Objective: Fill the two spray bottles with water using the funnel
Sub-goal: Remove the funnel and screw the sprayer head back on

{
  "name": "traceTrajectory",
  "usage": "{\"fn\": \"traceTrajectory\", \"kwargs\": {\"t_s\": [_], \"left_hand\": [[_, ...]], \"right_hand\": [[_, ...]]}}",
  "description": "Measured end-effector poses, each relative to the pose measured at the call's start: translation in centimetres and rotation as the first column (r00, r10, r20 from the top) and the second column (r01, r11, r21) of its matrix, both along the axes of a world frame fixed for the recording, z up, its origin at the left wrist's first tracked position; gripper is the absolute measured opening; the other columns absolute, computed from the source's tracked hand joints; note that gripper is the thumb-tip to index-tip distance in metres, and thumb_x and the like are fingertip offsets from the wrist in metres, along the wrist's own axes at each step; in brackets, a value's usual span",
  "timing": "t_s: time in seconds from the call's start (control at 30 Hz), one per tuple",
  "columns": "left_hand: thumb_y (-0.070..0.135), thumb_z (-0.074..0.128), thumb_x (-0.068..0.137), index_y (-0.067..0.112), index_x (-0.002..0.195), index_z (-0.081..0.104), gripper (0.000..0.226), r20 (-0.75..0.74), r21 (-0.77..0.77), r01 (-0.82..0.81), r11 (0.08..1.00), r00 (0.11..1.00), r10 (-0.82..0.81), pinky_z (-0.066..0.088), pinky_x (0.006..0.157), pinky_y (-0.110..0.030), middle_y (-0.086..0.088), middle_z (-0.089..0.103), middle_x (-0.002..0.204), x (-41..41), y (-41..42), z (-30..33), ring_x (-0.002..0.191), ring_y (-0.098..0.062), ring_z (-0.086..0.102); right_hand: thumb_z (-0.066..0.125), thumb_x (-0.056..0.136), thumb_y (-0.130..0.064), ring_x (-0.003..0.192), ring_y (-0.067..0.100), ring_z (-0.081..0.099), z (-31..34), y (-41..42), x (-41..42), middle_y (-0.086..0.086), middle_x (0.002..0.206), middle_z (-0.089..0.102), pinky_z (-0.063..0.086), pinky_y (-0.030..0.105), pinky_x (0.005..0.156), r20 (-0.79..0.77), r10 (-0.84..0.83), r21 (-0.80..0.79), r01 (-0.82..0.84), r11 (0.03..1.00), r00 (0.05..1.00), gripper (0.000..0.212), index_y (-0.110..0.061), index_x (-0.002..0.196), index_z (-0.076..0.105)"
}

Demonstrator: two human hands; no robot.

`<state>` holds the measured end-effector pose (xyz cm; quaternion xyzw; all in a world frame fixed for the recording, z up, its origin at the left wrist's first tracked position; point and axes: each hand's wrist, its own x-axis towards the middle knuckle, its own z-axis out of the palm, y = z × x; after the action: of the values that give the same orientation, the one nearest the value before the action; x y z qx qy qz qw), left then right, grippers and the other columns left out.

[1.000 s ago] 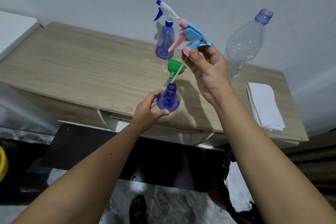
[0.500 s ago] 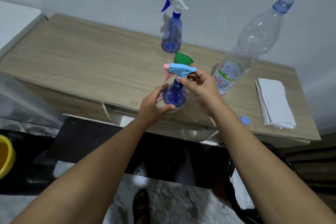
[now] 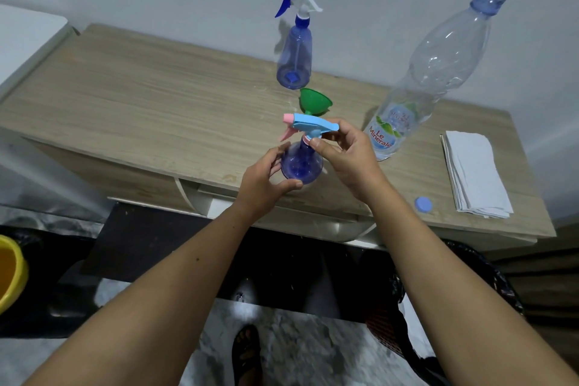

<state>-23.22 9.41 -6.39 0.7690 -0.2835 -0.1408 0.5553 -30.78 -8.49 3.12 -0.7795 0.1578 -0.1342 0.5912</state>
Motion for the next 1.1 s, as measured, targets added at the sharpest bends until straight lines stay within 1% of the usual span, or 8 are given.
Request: {"fn": "traceTrajectory", "kwargs": {"t_s": [0.17,0.3,0.37,0.53,0.63,0.9,0.97,1.1], "left_hand": [[0.025,0.095,0.076,0.015,0.150,0.051,0.086,0.003,0.005,0.005,1.000,1.000,-0.005,0.055,0.109,-0.036,0.000,0.064,0.145,0.12,-0.02,-0.19,0.132,-0.013,0.063],[0.018,0.096,0.074,0.012,0.149,0.052,0.088,-0.034,-0.012,-0.014,1.000,0.999,0.014,0.054,0.111,-0.037,-0.001,0.064,0.144,0.10,-0.05,-0.25,0.130,-0.009,0.063],[0.014,0.096,0.072,0.012,0.149,0.053,0.088,-0.056,-0.017,-0.022,1.000,0.998,0.021,0.053,0.111,-0.037,0.000,0.065,0.142,0.04,-0.07,-0.22,0.128,-0.005,0.064],[0.034,0.092,0.070,0.019,0.148,0.053,0.088,-0.034,-0.012,-0.008,1.000,0.999,0.008,0.055,0.109,-0.046,0.004,0.066,0.141,-0.11,-0.11,0.10,0.129,-0.012,0.064],[0.038,0.091,0.068,0.024,0.147,0.053,0.089,-0.037,-0.021,-0.012,1.000,0.999,0.012,0.055,0.109,-0.047,0.007,0.066,0.141,-0.15,-0.12,0.19,0.129,-0.012,0.065],[0.033,0.092,0.069,0.030,0.146,0.053,0.087,-0.036,-0.056,-0.014,0.998,0.999,0.012,0.055,0.108,-0.046,0.007,0.065,0.142,-0.21,-0.04,0.23,0.129,-0.012,0.065],[0.033,0.093,0.068,0.031,0.145,0.053,0.087,-0.044,-0.062,-0.017,0.998,0.999,0.014,0.055,0.109,-0.047,0.007,0.066,0.141,-0.18,-0.06,0.26,0.129,-0.012,0.065],[0.020,0.095,0.070,0.023,0.146,0.055,0.086,-0.043,-0.059,-0.015,0.998,0.999,0.012,0.054,0.110,-0.046,0.006,0.066,0.141,-0.08,-0.07,0.06,0.129,-0.011,0.065]], "right_hand": [[0.080,0.092,-0.009,0.095,0.002,0.069,0.17,0.27,0.09,0.000,0.102,0.075,0.055,0.018,0.082,-0.011,-0.019,0.043,0.019,0.999,1.000,0.028,-0.005,0.117,0.070],[0.082,0.088,-0.004,0.096,0.009,0.071,0.04,0.31,0.09,0.003,0.104,0.075,0.058,0.025,0.087,-0.002,-0.025,0.148,0.025,0.989,1.000,0.033,-0.008,0.118,0.069],[0.085,0.084,-0.001,0.094,0.004,0.069,0.07,0.36,0.25,0.001,0.104,0.074,0.057,0.024,0.086,0.012,-0.020,0.138,0.018,0.990,1.000,0.041,-0.009,0.121,0.070],[0.081,0.084,-0.007,0.110,0.017,0.069,-0.14,0.29,0.51,0.015,0.123,0.068,0.058,0.034,0.097,0.030,0.007,0.107,-0.010,0.994,1.000,0.038,-0.007,0.121,0.074],[0.079,0.088,0.006,0.099,0.006,0.073,-0.28,0.42,0.45,0.015,0.115,0.074,0.058,0.024,0.090,0.003,0.002,0.115,-0.002,0.993,1.000,0.036,0.002,0.122,0.068],[0.086,0.082,0.001,0.112,0.026,0.073,-0.28,0.27,0.66,0.020,0.119,0.076,0.059,0.038,0.100,0.039,0.004,0.242,-0.014,0.970,0.999,0.049,-0.008,0.128,0.070],[0.085,0.082,0.002,0.109,0.021,0.072,-0.41,0.24,0.63,0.020,0.119,0.076,0.059,0.039,0.101,0.048,-0.004,0.216,-0.006,0.976,0.999,0.043,-0.003,0.123,0.072],[0.091,0.074,0.004,0.099,0.018,0.074,-0.33,0.25,0.71,0.019,0.110,0.074,0.063,0.035,0.090,0.035,-0.060,0.201,0.052,0.978,0.998,0.041,-0.010,0.105,0.069]]}}
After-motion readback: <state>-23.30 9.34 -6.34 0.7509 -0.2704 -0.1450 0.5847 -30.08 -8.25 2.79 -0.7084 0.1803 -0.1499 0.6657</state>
